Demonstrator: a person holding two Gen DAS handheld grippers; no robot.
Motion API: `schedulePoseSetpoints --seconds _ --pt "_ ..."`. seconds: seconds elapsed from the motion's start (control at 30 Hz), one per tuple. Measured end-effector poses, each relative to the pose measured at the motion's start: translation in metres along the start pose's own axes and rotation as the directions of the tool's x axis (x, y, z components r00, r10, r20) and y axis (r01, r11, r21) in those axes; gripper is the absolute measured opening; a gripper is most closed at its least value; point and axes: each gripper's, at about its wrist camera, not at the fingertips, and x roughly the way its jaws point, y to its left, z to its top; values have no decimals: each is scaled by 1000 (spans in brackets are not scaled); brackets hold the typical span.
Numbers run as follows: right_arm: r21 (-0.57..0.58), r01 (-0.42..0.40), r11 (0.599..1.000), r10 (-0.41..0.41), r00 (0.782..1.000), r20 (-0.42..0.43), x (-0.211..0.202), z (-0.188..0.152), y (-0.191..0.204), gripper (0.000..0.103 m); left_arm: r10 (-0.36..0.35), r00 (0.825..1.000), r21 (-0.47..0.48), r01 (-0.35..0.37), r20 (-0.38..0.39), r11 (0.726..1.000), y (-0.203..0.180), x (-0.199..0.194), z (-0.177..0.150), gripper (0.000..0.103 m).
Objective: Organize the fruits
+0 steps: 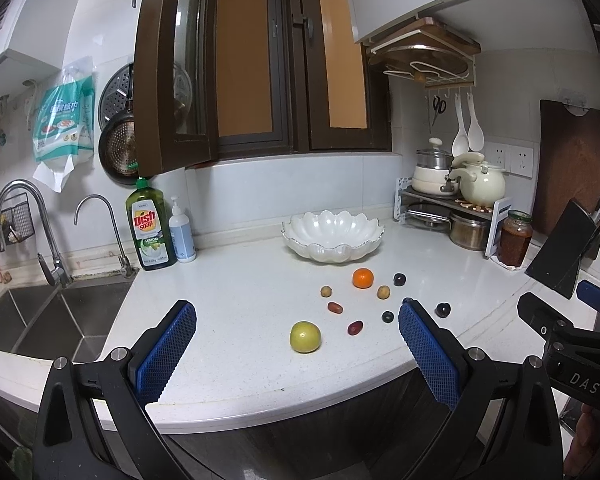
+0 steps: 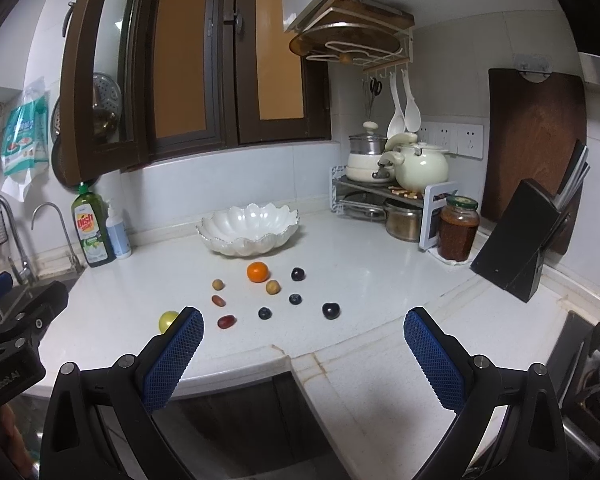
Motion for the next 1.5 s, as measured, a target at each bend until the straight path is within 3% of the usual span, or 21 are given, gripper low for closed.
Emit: schedulePoseSetpoints --seconds 0.47,0.97,1.5 --pt "-15 -12 1000 11 996 -86 59 -1 12 102 3 994 12 -1 -111 1000 4 62 -13 103" --pt "-7 81 997 -81 979 -187 150 -6 2 99 17 980 43 -9 -197 999 -1 141 -25 98" --pt "-4 135 991 -131 956 -263 224 -25 -12 88 24 948 25 -17 -317 1000 -13 211 -56 88"
